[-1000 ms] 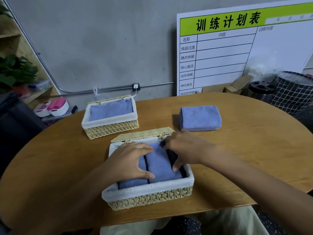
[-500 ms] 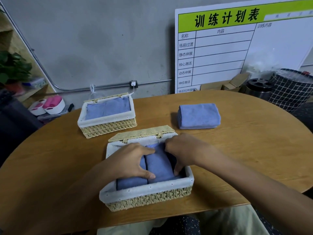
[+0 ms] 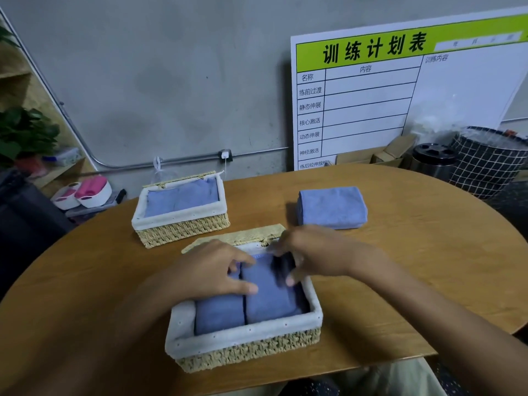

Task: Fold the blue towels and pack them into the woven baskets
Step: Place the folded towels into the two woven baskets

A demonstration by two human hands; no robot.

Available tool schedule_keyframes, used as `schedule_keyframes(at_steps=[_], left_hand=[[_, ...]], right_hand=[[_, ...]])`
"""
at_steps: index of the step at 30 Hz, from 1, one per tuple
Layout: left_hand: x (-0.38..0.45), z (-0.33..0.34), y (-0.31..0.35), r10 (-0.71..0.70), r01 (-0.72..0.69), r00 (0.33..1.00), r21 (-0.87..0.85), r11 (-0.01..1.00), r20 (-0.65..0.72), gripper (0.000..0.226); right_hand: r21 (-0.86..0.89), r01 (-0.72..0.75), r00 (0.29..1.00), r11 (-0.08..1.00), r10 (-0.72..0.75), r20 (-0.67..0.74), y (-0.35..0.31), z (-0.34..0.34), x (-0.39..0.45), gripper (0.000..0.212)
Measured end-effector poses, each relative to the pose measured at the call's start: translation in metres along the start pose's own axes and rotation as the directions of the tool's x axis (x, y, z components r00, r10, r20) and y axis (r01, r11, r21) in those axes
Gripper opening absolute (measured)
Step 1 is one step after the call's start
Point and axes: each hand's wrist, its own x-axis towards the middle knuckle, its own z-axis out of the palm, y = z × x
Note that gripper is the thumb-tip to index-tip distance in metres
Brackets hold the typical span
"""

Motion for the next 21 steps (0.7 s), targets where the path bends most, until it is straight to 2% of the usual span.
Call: schedule_keyframes(at_steps=[2,4,6,8,12,16,18,21], left_hand=[[0.008,-0.014,0.005,0.035,-0.054,0.992,-0.158,0.986,-0.120,0.049],[0.028,-0.024,0.019,0.068,-0.131,0.975,-0.302,0.944,-0.212,0.023],[0.057,-0.030,0.039,0.052,-0.150,0.974,-0.454,0.879,-0.220,0.014],[0.098,-0.024,0.051,0.044,-0.129,0.982,-0.489,0.863,-0.182,0.013],[0.168,-0.002,0.071,0.041,-0.032,0.999,-0.448,0.894,0.009,0.017],[0.199,0.015,0.095,-0.029,0.073,0.975,-0.191,0.979,0.222,0.041],[0.209,0.022,0.100,-0.125,0.152,0.963,-0.098,0.984,0.241,0.056],[0.219,0.031,0.093,-0.213,0.225,0.959,-0.041,0.974,0.188,0.060]], right_hand=[[0.109,-0.002,0.992,0.994,0.016,-0.128,0.025,-0.016,-0.006,0.034],[0.154,-0.077,0.967,0.985,0.111,-0.229,0.057,-0.034,-0.010,0.023],[0.117,-0.191,0.935,0.975,0.217,-0.280,0.093,-0.048,-0.008,0.020],[0.123,-0.267,0.912,0.956,0.292,-0.289,0.128,-0.051,0.004,0.021],[0.137,-0.346,0.911,0.928,0.368,-0.188,0.179,-0.035,0.037,0.034],[0.177,-0.372,0.910,0.911,0.395,-0.123,0.205,-0.016,0.059,0.043],[0.207,-0.371,0.908,0.905,0.400,-0.126,0.212,-0.012,0.066,0.045],[0.237,-0.386,0.889,0.891,0.428,-0.161,0.222,-0.005,0.069,0.043]])
